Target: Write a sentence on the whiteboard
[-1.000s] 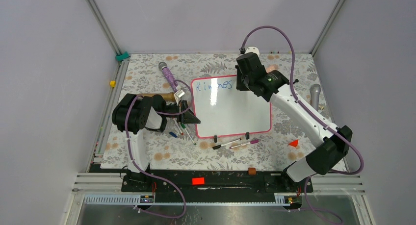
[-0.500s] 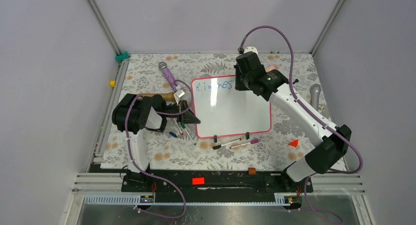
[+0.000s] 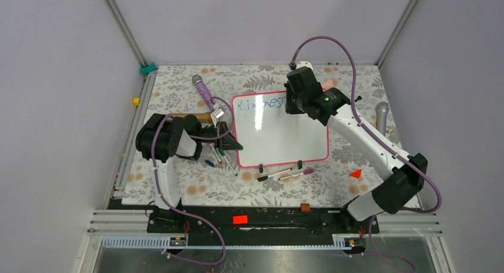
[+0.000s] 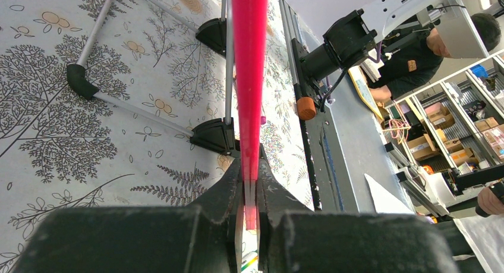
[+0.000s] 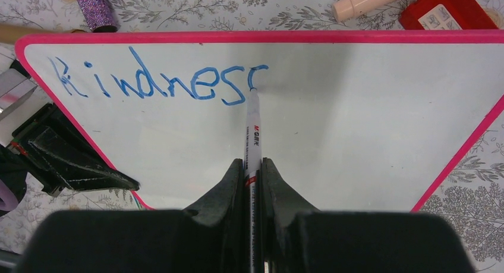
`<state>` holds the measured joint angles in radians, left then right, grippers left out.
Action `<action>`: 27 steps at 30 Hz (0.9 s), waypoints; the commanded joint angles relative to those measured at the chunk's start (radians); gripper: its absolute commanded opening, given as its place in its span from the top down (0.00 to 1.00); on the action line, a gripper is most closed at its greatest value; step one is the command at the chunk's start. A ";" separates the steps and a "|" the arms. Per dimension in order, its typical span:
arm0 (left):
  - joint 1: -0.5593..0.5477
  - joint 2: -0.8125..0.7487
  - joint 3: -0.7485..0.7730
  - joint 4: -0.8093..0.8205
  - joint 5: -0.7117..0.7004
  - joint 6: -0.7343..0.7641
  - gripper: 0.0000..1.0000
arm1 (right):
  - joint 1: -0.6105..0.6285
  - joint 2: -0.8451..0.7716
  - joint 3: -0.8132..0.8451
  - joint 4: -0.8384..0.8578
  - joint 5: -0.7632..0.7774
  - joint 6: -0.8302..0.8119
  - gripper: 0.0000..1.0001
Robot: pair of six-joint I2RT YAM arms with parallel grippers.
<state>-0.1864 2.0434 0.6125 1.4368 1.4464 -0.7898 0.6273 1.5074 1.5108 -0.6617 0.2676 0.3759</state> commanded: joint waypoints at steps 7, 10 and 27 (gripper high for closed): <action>-0.006 -0.019 -0.004 0.039 0.057 0.034 1.00 | -0.006 -0.033 -0.012 -0.046 0.073 0.027 1.00; -0.006 -0.017 -0.003 0.039 0.057 0.034 1.00 | -0.006 -0.036 -0.015 -0.060 0.073 0.030 1.00; -0.007 -0.015 -0.003 0.039 0.055 0.034 1.00 | -0.006 -0.027 -0.026 -0.034 -0.004 0.035 1.00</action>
<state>-0.1867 2.0434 0.6125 1.4376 1.4467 -0.7864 0.6273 1.4841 1.4803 -0.7059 0.2890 0.4011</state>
